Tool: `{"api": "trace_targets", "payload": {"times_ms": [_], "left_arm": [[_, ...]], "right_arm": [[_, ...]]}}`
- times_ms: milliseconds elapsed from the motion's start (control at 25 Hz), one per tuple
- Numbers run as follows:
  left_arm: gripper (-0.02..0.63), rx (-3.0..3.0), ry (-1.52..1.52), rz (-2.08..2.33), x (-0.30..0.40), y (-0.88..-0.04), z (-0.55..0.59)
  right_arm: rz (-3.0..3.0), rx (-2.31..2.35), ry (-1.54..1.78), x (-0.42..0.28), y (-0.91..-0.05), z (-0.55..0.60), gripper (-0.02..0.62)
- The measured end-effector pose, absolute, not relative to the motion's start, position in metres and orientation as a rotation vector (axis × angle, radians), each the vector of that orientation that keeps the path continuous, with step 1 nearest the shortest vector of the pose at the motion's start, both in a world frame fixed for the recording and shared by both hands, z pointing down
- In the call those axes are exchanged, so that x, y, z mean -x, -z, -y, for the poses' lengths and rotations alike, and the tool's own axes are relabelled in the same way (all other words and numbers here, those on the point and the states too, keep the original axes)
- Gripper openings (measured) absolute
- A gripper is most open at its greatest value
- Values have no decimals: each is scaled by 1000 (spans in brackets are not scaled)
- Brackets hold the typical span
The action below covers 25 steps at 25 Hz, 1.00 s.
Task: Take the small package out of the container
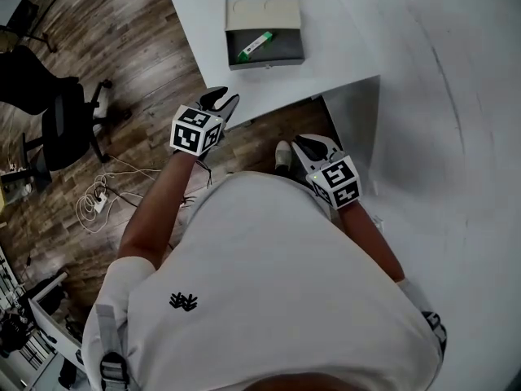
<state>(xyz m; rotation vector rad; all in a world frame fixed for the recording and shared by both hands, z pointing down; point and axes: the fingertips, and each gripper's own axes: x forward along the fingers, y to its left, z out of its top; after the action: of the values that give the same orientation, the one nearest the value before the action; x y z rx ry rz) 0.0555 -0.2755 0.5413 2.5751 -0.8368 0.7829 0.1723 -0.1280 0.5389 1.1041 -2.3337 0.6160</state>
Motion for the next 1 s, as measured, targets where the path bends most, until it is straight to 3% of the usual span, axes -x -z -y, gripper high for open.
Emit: {"api": "trace_targets", "payload": {"times_ms": [720,1000], "left_arm": [[213,-2455,-1146,978,-118,-609,420],[215,-2405,-1266,949,-128,-635,437]], "right_arm": [[2309,-1121,-688,-306,-559,178,40],[2295,-1143,-713,-332,-563,186,40]]}}
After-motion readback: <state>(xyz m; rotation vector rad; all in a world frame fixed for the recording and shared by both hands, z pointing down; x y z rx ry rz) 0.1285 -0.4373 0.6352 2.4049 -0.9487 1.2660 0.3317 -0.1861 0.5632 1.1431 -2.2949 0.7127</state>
